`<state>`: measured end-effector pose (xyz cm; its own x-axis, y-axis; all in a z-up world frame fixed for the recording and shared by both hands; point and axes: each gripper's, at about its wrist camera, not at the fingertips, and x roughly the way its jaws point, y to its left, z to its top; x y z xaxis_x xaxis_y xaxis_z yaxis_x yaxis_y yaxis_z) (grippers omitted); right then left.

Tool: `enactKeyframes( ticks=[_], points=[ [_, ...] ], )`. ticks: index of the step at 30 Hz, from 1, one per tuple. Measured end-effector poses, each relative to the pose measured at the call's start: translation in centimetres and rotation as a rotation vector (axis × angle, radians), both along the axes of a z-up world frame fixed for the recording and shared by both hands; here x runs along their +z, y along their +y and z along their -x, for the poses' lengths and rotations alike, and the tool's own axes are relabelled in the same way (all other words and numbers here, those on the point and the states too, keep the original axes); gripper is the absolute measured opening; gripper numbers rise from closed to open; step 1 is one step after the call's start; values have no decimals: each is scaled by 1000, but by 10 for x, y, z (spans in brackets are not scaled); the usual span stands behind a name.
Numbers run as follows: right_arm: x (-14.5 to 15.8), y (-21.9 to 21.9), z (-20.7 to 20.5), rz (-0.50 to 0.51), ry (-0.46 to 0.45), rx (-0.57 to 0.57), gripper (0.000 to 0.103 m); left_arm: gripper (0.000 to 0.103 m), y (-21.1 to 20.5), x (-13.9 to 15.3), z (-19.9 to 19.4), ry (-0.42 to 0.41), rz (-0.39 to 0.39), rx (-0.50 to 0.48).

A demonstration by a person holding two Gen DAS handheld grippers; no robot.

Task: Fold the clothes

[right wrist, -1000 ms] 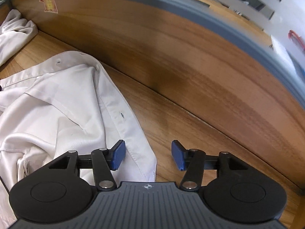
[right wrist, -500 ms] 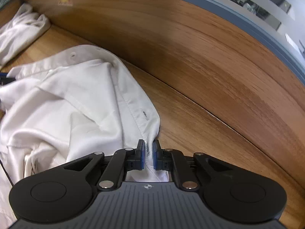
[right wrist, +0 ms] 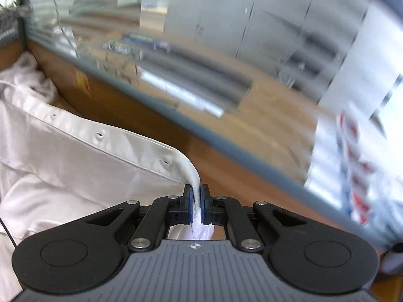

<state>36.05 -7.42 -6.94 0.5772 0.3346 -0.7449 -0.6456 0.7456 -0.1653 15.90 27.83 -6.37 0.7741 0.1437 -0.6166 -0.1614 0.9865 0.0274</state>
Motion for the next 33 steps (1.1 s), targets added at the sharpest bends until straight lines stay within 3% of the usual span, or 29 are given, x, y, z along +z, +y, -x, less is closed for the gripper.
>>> enactKeyframes(
  ticks=[5, 11, 18, 22, 29, 32, 33],
  points=[
    [34, -20, 41, -9, -61, 43, 6, 7, -5, 55, 49, -86, 16, -106],
    [41, -70, 100, -22, -23, 52, 6, 7, -37, 70, 122, -26, 48, -247],
    [3, -108, 182, 51, 61, -2, 6, 7, -85, 27, 192, 120, 146, -356],
    [-28, -113, 228, 71, 113, -42, 6, 7, -102, -4, 211, 214, 215, -421],
    [-63, -151, 282, 122, 198, -78, 8, 11, -118, -47, 239, 339, 245, -472],
    [-65, -151, 290, 114, 214, -85, 15, 20, -118, -49, 238, 331, 216, -457],
    [-62, -151, 291, 102, 215, -92, 22, 22, -117, -47, 236, 322, 206, -453]
  ],
)
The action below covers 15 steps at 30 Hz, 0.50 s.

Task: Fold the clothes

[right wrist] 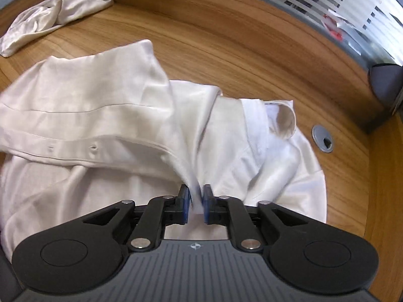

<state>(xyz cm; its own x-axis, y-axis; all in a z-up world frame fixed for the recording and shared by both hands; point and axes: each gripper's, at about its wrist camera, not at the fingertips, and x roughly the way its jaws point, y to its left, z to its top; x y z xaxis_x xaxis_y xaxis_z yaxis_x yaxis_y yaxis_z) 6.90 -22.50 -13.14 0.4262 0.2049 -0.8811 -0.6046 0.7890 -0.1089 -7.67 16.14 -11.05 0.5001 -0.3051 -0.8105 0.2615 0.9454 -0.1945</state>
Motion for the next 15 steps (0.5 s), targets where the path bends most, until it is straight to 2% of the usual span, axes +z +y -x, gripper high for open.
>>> enactKeyframes(
  ticks=[1, 3, 5, 11, 15],
  points=[
    [4, -1, 1, -15, -2, -13, 29, 24, 1, 2, -3, -12, -5, 7],
    [10, -5, 2, -52, 0, -54, 31, 44, 6, 6, -10, -45, -24, 29],
    [16, -11, 3, -86, 0, -109, 33, 49, 9, 8, -18, -86, -50, 44],
    [26, -26, 14, -163, 5, -240, 41, 50, 15, -10, -65, -124, -125, 81],
    [23, -36, 29, -177, 9, -308, 43, 50, 15, -27, -96, -133, -173, 61]
  ],
)
